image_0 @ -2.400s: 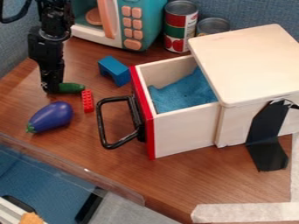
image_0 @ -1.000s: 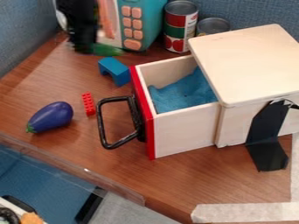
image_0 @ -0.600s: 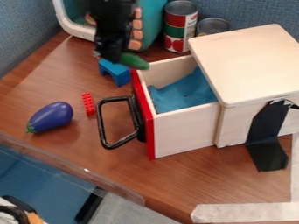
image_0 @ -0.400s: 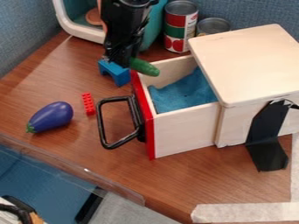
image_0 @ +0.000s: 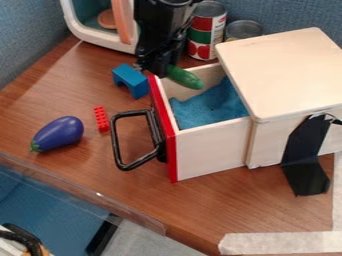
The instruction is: Take that green thing and put it in the drawer
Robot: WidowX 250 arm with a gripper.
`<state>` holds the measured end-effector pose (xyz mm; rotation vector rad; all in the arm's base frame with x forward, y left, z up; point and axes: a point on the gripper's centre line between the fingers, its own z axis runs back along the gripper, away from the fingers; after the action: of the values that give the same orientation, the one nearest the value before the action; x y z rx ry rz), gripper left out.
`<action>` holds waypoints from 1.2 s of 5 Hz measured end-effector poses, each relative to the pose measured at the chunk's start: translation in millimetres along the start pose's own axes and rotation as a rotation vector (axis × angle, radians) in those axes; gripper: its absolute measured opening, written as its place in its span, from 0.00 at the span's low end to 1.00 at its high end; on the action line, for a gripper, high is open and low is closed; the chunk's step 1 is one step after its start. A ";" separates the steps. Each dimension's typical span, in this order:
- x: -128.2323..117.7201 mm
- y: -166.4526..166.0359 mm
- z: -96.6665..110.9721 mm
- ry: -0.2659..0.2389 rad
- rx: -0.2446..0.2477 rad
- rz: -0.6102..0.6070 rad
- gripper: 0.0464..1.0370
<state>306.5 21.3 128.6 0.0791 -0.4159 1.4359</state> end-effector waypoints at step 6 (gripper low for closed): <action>-14.3 -5.1 -5.2 0.019 -0.035 -0.099 0.97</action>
<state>311.5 8.7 120.2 0.0575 -0.4160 1.3310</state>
